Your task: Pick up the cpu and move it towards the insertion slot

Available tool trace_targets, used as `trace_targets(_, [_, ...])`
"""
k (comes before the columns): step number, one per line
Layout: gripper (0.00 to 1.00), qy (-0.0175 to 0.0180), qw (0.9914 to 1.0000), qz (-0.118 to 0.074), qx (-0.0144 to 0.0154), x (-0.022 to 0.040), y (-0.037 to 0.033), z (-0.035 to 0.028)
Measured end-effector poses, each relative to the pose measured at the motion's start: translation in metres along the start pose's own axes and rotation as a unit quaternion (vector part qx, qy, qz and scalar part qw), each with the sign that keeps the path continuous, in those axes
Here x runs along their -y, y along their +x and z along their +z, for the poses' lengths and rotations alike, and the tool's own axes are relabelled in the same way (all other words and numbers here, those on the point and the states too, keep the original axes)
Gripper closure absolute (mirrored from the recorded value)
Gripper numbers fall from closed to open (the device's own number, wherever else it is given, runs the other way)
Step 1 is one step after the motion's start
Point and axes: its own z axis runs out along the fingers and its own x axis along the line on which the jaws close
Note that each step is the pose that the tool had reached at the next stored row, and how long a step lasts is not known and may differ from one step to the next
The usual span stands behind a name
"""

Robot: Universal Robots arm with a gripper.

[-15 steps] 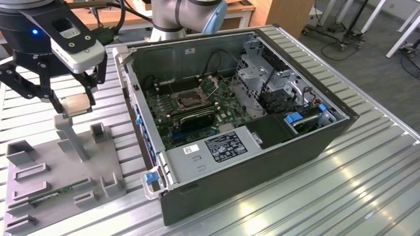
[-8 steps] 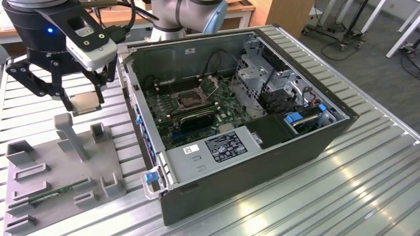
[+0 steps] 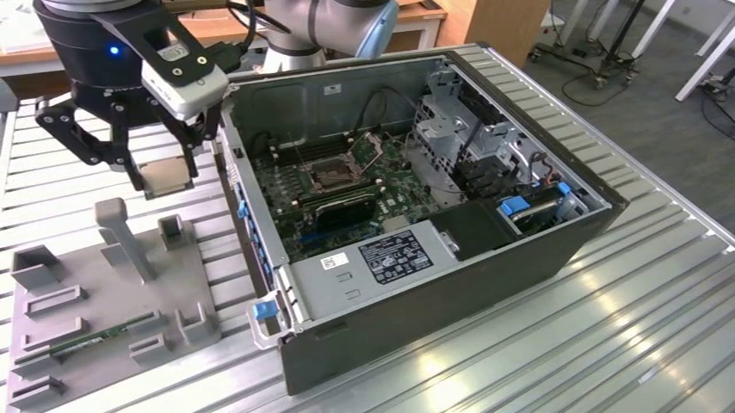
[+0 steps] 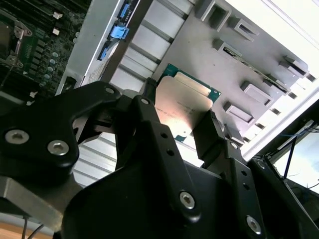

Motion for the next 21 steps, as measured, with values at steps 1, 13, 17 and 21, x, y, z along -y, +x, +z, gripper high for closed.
trace_targets(1, [0.45,0.0,1.0,0.0,0.0,0.0001,-0.0019,0.0])
trace_targets(13, [0.45,0.0,1.0,0.0,0.0,0.0008,-0.0233,0.0])
trace_targets(17, [0.45,0.0,1.0,0.0,0.0,0.001,-0.0296,0.0])
trace_targets(21, [0.45,0.0,1.0,0.0,0.0,0.0012,-0.0362,0.0])
